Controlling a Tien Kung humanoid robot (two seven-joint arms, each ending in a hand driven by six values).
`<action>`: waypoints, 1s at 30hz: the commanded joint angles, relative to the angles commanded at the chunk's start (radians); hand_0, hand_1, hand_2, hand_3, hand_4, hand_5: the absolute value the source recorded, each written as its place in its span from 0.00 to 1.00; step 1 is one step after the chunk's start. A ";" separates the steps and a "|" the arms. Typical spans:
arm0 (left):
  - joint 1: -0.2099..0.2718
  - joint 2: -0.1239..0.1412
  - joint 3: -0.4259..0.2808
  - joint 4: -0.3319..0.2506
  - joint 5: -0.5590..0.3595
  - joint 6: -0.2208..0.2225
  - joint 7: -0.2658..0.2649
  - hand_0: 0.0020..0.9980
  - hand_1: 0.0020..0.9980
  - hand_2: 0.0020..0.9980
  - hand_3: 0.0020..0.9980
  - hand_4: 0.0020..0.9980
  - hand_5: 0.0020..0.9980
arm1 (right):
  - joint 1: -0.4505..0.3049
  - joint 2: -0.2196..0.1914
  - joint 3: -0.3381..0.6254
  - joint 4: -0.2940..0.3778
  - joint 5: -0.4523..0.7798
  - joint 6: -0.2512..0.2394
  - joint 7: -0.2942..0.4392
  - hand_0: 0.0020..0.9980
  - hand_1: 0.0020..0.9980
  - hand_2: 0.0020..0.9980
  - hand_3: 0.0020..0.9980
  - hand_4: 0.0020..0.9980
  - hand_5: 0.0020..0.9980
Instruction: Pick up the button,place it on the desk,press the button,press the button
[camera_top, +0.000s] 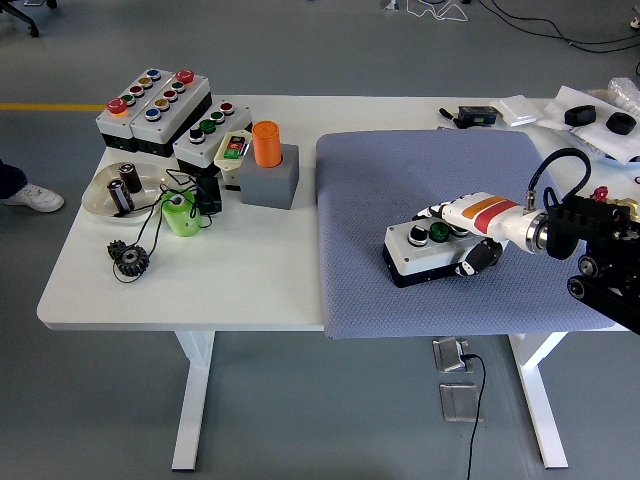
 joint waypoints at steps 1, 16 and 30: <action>-0.002 0.000 -0.002 0.000 0.000 0.000 0.000 0.66 0.70 0.73 0.52 0.33 0.96 | 0.001 -0.002 0.004 0.002 0.006 0.004 -0.001 0.90 0.82 0.93 1.00 0.84 0.02; -0.003 0.001 -0.007 0.000 0.004 0.000 0.000 0.66 0.70 0.73 0.52 0.33 0.97 | -0.008 -0.024 0.034 0.067 0.091 0.035 -0.041 0.94 0.85 0.97 1.00 0.88 0.08; -0.003 -0.001 0.006 0.000 -0.007 -0.001 -0.001 0.66 0.70 0.73 0.52 0.33 0.96 | -0.031 0.015 0.064 0.093 0.101 0.015 -0.065 0.96 0.89 1.00 1.00 0.91 0.14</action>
